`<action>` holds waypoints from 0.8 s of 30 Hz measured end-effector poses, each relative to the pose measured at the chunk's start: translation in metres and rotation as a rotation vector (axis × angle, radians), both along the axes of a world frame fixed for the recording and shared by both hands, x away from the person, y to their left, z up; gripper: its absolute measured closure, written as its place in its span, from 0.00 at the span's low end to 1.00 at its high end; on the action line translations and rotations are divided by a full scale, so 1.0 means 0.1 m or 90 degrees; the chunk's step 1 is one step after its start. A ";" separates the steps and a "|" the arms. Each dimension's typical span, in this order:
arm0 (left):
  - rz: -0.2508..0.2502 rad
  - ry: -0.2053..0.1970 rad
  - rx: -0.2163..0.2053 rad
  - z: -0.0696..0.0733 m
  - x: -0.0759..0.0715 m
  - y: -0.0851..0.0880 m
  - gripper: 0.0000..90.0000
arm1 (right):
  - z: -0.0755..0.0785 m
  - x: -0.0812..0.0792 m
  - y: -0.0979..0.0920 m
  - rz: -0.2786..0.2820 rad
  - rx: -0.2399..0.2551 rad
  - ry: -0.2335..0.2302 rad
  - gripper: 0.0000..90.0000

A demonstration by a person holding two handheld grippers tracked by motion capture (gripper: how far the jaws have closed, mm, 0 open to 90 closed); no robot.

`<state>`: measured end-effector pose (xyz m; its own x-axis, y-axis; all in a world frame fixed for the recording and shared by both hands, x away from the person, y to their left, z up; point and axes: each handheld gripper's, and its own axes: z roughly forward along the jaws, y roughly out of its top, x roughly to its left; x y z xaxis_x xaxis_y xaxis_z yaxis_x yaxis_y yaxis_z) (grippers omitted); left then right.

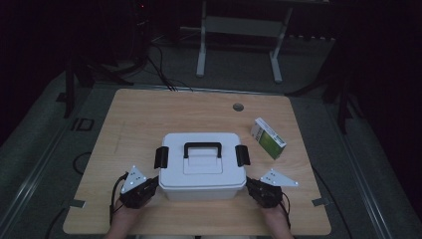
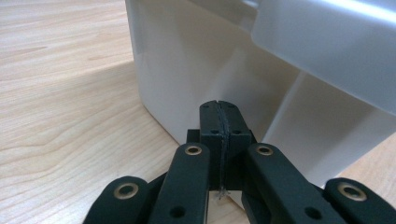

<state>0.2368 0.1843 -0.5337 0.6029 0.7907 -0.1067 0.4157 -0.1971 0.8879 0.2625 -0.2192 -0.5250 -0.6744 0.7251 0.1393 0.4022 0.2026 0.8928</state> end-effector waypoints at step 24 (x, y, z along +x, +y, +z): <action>0.009 0.004 -0.004 0.00 0.21 0.06 0.99 | 0.01 0.15 0.07 -0.014 -0.005 0.000 1.00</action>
<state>0.2578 0.1901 -0.5341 0.5907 0.7986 -0.1148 0.4234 -0.1857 0.8867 0.2774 -0.2125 -0.5237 -0.6584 0.7408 0.1333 0.4059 0.2004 0.8917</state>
